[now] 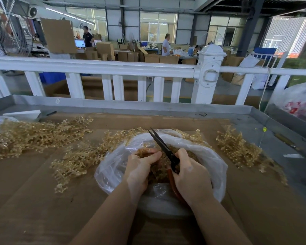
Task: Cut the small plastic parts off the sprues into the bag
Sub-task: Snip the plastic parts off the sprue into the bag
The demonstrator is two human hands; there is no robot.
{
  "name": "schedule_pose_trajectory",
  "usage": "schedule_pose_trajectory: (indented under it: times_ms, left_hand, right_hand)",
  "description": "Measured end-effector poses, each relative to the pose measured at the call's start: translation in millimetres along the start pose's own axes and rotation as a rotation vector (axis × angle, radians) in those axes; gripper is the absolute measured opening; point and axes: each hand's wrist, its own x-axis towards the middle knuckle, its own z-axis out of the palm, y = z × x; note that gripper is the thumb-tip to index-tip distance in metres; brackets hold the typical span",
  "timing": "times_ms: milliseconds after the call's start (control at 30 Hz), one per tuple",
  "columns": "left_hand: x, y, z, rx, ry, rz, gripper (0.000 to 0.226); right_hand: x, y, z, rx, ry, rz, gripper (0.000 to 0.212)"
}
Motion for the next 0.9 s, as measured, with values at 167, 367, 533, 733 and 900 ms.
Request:
schedule_pose_trajectory:
  times_ms: [167, 367, 533, 733, 900]
  left_hand:
    - [2, -4, 1, -0.074, 0.042, 0.015, 0.006]
    - [7, -6, -5, -0.386, 0.096, 0.022, 0.018]
    - [8, -5, -2, -0.371, 0.058, 0.011, 0.023]
    - [3, -6, -9, -0.334, -0.089, -0.049, 0.045]
    - [5, -7, 0, -0.428, 0.069, 0.052, 0.023]
  right_hand:
    - [0, 0, 0, 0.032, 0.075, 0.013, 0.027]
    - [-7, 0, -1, 0.073, 0.081, 0.001, 0.029]
    - [-10, -3, -3, 0.071, 0.032, -0.049, 0.028]
    - [-10, -1, -3, 0.081, -0.011, 0.045, 0.031]
    - [-10, 1, -4, 0.127, -0.016, 0.067, 0.029]
